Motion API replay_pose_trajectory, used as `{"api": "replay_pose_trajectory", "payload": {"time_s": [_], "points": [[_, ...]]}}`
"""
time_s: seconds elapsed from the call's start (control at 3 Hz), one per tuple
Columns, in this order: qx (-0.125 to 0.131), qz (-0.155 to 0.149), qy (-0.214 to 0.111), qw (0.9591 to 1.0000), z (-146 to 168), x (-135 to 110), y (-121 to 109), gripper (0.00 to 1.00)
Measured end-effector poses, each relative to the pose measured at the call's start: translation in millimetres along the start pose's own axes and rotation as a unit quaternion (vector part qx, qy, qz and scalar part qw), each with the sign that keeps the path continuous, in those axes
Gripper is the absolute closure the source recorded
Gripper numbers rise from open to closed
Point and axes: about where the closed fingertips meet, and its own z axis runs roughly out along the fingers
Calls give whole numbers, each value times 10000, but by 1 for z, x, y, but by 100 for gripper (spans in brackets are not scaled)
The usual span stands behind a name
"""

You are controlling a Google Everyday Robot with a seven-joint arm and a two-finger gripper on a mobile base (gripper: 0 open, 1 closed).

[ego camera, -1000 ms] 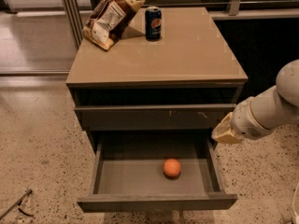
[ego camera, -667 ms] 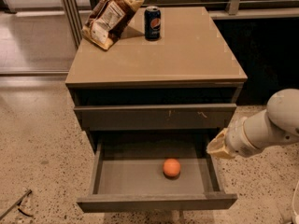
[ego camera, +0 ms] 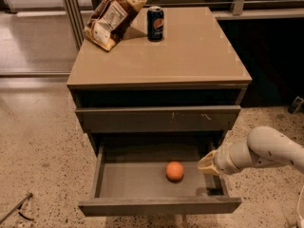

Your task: Pick orange from middle drawer and place on counter

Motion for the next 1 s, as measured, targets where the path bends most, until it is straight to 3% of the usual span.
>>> {"api": "replay_pose_trajectory", "payload": {"time_s": [0.33,0.67,1.0], "points": [[-197,142,-49,9997,22,13,9,100],[-197,141,-50,9997,22,13,9,100],[-58,-139,-150,9998,34,26,7,100]]}}
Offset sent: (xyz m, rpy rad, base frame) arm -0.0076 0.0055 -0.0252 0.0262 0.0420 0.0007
